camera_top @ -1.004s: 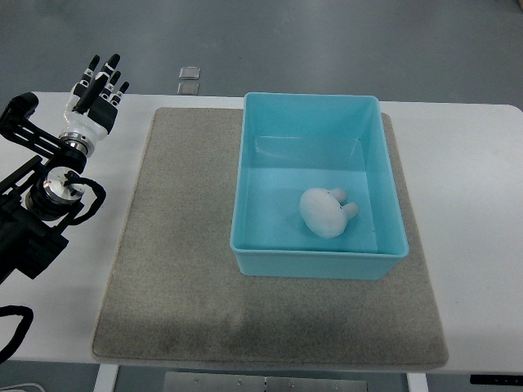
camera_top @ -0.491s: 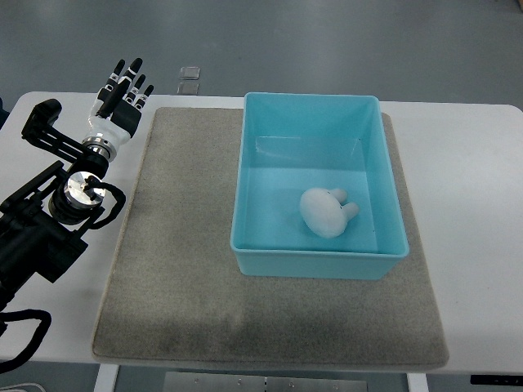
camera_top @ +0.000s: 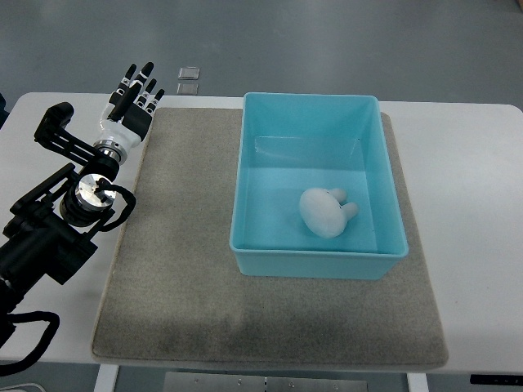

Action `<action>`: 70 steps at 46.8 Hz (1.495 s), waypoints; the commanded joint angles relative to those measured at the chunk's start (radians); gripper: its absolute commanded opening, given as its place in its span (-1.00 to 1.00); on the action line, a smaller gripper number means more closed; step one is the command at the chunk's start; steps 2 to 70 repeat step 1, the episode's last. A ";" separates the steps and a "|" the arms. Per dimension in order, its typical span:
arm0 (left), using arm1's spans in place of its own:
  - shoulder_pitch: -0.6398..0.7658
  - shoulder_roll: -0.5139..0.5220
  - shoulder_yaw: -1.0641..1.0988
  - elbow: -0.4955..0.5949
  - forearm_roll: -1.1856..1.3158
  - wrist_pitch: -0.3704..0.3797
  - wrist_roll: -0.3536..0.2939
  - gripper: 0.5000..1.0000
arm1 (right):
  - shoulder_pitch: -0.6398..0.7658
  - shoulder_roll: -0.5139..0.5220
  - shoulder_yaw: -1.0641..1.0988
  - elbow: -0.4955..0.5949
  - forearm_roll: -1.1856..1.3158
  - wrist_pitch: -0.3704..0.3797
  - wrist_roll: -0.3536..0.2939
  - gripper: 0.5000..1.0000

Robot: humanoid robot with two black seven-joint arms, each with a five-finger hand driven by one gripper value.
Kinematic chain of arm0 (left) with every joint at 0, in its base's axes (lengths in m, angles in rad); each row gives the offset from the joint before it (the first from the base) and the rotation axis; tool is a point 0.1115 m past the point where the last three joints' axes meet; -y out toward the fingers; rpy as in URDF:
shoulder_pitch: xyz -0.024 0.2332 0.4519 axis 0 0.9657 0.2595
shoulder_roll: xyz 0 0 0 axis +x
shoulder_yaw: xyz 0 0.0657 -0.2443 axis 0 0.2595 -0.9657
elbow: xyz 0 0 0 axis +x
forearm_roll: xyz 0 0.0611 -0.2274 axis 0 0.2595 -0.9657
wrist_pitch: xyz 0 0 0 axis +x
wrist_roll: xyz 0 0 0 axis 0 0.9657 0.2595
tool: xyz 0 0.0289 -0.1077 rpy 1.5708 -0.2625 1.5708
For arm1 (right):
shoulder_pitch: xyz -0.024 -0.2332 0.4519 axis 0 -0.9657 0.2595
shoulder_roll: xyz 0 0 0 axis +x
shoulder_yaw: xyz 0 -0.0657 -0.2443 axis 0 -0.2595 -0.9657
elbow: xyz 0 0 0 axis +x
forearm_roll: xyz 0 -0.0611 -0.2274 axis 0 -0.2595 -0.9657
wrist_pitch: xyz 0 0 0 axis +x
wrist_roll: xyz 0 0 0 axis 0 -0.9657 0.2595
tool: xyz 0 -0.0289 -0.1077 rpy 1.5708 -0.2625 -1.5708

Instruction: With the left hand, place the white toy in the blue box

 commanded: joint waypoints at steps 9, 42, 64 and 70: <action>0.002 0.000 -0.001 -0.001 0.000 0.000 0.000 0.99 | -0.001 0.000 -0.001 -0.002 -0.004 -0.005 0.001 0.74; 0.002 0.000 -0.001 -0.001 0.000 0.000 0.000 0.99 | -0.001 0.000 -0.001 -0.002 -0.004 -0.005 0.001 0.74; 0.002 0.000 -0.001 -0.001 0.000 0.000 0.000 0.99 | -0.001 0.000 -0.001 -0.002 -0.004 -0.005 0.001 0.74; 0.002 0.000 -0.001 -0.001 0.000 0.000 0.000 0.99 | -0.001 0.000 -0.001 -0.002 -0.004 -0.005 0.001 0.74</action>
